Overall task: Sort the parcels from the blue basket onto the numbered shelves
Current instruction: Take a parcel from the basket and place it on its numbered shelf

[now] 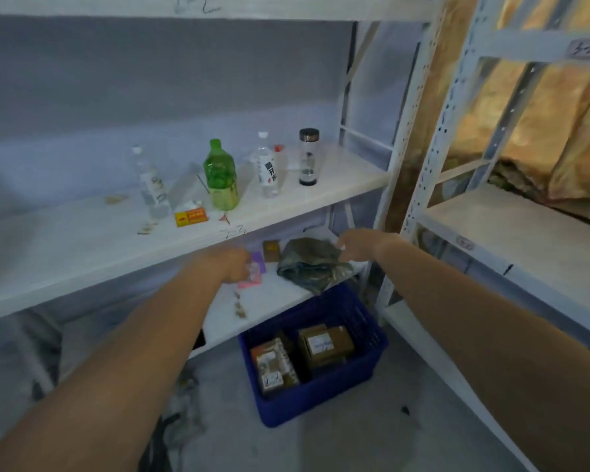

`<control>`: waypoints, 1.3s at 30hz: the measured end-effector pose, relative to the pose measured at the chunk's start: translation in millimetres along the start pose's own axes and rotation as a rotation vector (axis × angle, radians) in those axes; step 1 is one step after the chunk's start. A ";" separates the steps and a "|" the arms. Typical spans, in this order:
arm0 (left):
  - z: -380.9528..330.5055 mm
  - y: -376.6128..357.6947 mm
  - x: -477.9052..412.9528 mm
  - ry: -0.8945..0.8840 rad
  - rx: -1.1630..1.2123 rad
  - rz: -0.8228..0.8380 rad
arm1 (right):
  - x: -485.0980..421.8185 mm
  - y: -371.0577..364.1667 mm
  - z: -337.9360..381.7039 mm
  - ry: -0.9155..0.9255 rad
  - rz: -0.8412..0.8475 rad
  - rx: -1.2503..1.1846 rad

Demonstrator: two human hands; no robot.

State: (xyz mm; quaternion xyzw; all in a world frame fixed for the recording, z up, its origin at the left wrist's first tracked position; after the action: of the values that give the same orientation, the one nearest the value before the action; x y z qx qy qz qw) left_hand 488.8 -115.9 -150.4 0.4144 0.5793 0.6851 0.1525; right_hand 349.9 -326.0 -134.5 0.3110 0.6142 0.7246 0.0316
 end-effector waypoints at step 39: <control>-128.8 -558.6 -492.4 0.197 0.624 0.488 | -470.7 -567.6 -236.4 -0.374 0.417 -0.400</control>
State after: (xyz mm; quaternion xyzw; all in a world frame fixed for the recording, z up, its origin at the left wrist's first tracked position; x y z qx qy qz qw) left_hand 541.8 -383.4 -855.1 0.4987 0.6558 0.5289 -0.2037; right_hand 422.0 -595.0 -857.0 0.5451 0.3669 0.7518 0.0552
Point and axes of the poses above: each hand's wrist, its own x-axis away from the middle knuckle, its own y-axis out of the back of the hand, z = x × y, the point moved 2 cm from there along -x, towards the middle knuckle, and after that the axes turned 1 degree about x, right-handed, at the moved point
